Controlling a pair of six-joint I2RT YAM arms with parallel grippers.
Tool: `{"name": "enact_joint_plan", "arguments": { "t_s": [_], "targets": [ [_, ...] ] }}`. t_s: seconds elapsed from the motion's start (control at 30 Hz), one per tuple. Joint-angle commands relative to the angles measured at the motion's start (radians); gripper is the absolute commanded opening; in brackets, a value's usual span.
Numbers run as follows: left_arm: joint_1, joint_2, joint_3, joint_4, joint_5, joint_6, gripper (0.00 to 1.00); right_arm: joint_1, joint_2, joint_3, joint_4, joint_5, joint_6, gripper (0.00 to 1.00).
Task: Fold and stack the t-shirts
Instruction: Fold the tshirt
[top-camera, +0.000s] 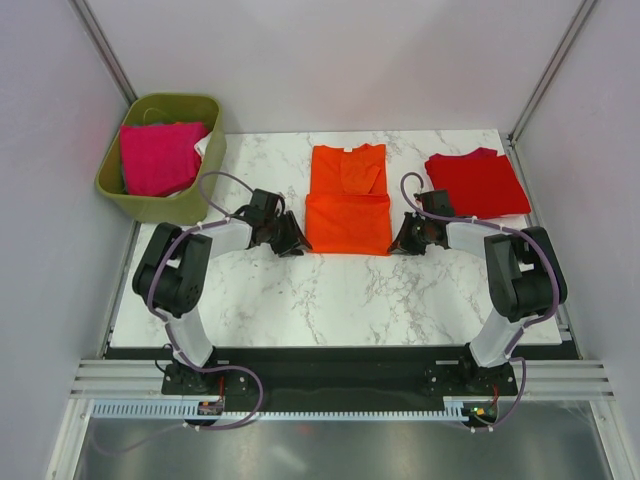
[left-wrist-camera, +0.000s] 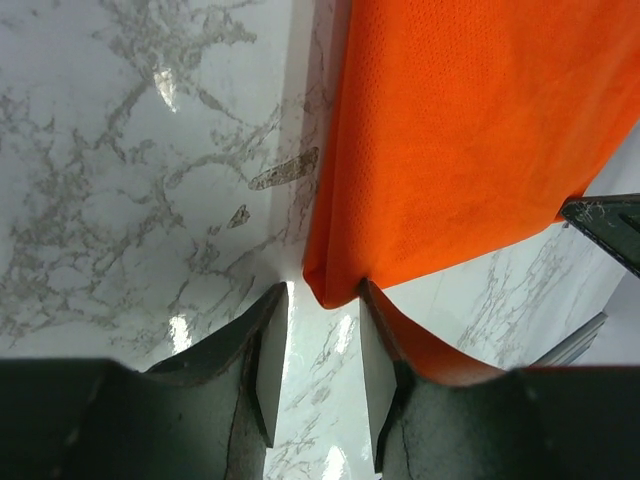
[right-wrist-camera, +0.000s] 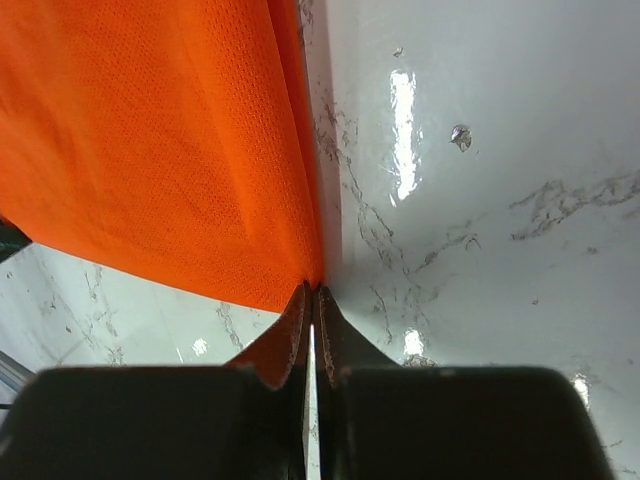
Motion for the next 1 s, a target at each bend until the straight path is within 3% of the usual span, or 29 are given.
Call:
{"name": "enact_joint_plan", "arguments": {
  "t_s": [0.0,0.13,0.33,0.67,0.97],
  "targets": [
    [-0.006,0.042,0.021,0.04,-0.023,-0.001,0.42,0.007,0.003,-0.005,0.016,0.017,-0.017,0.04],
    [-0.012,0.068,0.021,0.065,-0.033,-0.023,0.33,0.006,0.003,-0.006,0.016,0.017,-0.017,0.03],
    [-0.037,0.071,-0.028,0.125,-0.04,-0.064,0.02,0.007,-0.023,-0.012,0.014,0.003,-0.011,0.0],
    [-0.039,-0.148,-0.134,0.048,-0.026,0.0,0.02,0.006,-0.242,-0.081,-0.064,-0.043,-0.033,0.0],
    [-0.057,-0.501,-0.27,-0.08,0.036,0.014,0.02,0.006,-0.566,-0.178,-0.238,-0.087,-0.072,0.0]
  ]
}}
